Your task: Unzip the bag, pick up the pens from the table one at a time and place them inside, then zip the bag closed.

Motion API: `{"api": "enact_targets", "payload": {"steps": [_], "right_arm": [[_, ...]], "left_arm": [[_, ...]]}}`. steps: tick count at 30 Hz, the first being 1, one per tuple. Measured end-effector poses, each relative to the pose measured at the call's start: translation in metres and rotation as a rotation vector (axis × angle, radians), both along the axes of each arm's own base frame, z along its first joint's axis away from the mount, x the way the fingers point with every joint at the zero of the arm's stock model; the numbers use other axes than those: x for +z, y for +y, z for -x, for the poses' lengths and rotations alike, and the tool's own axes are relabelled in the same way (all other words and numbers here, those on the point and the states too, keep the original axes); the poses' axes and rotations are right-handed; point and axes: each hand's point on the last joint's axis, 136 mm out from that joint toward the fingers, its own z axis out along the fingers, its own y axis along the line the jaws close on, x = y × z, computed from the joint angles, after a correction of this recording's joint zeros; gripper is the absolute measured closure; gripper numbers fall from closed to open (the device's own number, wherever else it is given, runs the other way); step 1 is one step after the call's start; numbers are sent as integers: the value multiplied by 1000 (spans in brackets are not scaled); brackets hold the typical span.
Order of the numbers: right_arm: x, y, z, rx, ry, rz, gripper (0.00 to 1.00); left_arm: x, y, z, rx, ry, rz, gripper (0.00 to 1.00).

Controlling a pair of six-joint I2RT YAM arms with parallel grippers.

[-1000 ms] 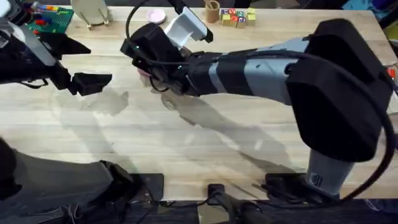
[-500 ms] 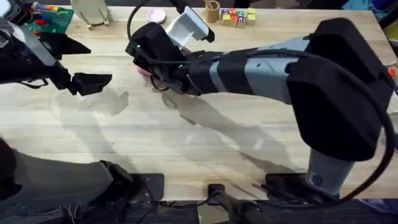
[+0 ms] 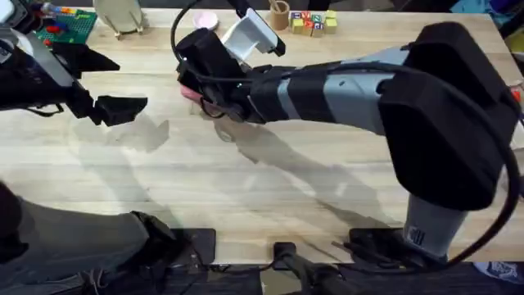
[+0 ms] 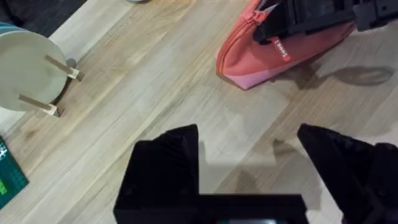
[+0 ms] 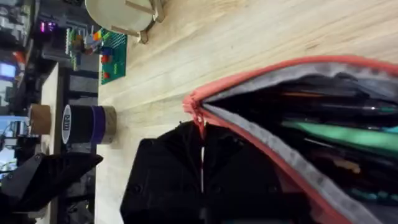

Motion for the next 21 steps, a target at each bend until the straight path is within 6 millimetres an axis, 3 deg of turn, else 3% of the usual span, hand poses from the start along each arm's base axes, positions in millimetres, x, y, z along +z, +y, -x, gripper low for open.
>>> {"api": "enact_targets", "payload": {"steps": [21], "right_arm": [[-1, 8, 7, 88, -6, 20, 971]], "left_arm": [[0, 0, 0, -1, -2, 2, 7]]}}
